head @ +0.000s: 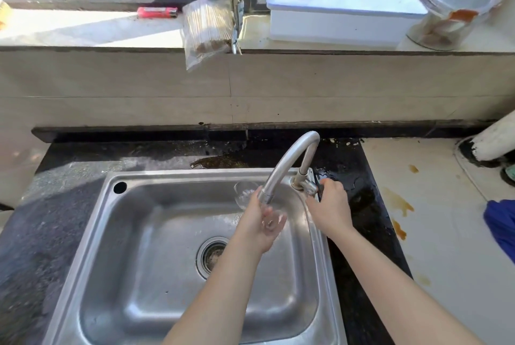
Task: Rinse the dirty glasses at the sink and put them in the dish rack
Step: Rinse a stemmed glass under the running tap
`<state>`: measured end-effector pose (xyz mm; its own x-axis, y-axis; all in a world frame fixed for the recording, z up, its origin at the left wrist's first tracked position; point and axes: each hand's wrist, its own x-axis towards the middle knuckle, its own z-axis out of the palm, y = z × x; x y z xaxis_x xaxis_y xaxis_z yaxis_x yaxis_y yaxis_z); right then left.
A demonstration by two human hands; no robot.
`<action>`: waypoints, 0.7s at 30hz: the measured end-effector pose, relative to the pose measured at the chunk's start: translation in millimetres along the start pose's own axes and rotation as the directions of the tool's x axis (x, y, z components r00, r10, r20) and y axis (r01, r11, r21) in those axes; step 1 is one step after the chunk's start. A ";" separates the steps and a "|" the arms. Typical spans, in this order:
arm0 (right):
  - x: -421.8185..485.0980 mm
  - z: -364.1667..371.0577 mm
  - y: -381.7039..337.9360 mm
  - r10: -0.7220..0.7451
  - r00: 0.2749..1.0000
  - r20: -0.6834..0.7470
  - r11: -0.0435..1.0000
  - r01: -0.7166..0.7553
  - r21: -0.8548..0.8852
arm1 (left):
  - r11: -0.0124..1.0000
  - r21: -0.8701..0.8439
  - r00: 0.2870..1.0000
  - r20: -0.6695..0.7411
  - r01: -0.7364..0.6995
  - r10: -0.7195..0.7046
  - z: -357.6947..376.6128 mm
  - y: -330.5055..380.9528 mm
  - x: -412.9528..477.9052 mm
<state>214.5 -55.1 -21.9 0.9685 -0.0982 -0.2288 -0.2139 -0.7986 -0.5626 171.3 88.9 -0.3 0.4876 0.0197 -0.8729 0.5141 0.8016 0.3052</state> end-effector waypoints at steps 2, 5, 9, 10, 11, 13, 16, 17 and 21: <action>6.0 3.9 2.3 -0.029 0.998 0.057 0.996 0.034 -0.087 | 0.988 -0.155 1.000 0.006 0.023 -0.023 7.0 3.5 -1.9; 10.6 9.2 3.9 -0.075 0.993 0.093 0.977 0.092 -0.190 | 0.931 -0.361 0.998 0.043 0.058 -0.046 16.1 11.5 -6.6; 14.7 11.7 3.1 -0.149 0.987 0.060 0.922 0.161 -0.352 | 0.853 -0.504 0.991 0.061 0.135 -0.120 20.9 17.8 -7.3; 16.1 11.7 2.5 -0.169 0.984 0.053 0.902 0.176 -0.395 | 0.853 -0.500 0.988 0.070 0.151 -0.134 19.0 17.6 -5.7; 18.1 11.4 1.6 -0.182 0.982 0.048 0.884 0.185 -0.430 | 0.871 -0.463 0.986 0.080 0.164 -0.143 16.7 16.5 -4.7; 22.1 10.2 -0.7 -0.188 0.981 0.050 0.857 0.189 -0.480 | 0.935 -0.312 0.985 0.085 0.168 -0.149 9.8 12.6 -3.0; 26.2 7.9 -4.0 -0.200 0.978 0.055 0.827 0.198 -0.526 | 0.973 -0.156 0.984 0.077 0.171 -0.161 -3.9 7.9 2.2; 27.0 7.3 -4.7 -0.200 0.978 0.058 0.826 0.200 -0.526 | 0.973 -0.147 0.983 0.076 0.176 -0.166 -8.7 7.1 3.0; 28.6 4.7 -5.7 -0.193 0.978 0.078 0.850 0.206 -0.485 | 0.970 -0.129 0.976 0.106 0.204 -0.191 -21.7 6.6 -0.8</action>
<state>242.8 -50.6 -28.9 0.9787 0.1041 -0.1770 0.0797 -0.9870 -0.1398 159.0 107.1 -5.8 0.4523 -0.1973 -0.8698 0.5073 0.8590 0.0689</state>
